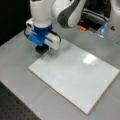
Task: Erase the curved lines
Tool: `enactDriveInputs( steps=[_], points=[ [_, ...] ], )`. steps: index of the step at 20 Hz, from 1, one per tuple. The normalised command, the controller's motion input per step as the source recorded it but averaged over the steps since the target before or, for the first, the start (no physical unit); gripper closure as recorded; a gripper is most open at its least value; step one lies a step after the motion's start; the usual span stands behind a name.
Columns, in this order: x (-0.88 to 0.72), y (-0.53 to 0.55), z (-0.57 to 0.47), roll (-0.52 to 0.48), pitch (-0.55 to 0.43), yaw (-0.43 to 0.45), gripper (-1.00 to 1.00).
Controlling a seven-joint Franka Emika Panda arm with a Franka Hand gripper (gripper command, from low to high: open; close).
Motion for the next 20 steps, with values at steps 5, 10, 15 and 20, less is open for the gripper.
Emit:
enactDriveInputs(
  steps=[5, 10, 15, 20],
  points=[
    [0.29, -0.25, -0.01, 0.193, 0.040, 0.001, 1.00],
    [0.31, -0.24, -0.02, 0.215, 0.052, 0.003, 1.00],
    [0.22, -0.21, 0.07, 0.178, 0.064, 0.020, 1.00],
    [0.17, -0.19, 0.07, 0.174, 0.071, 0.030, 1.00]
  ],
)
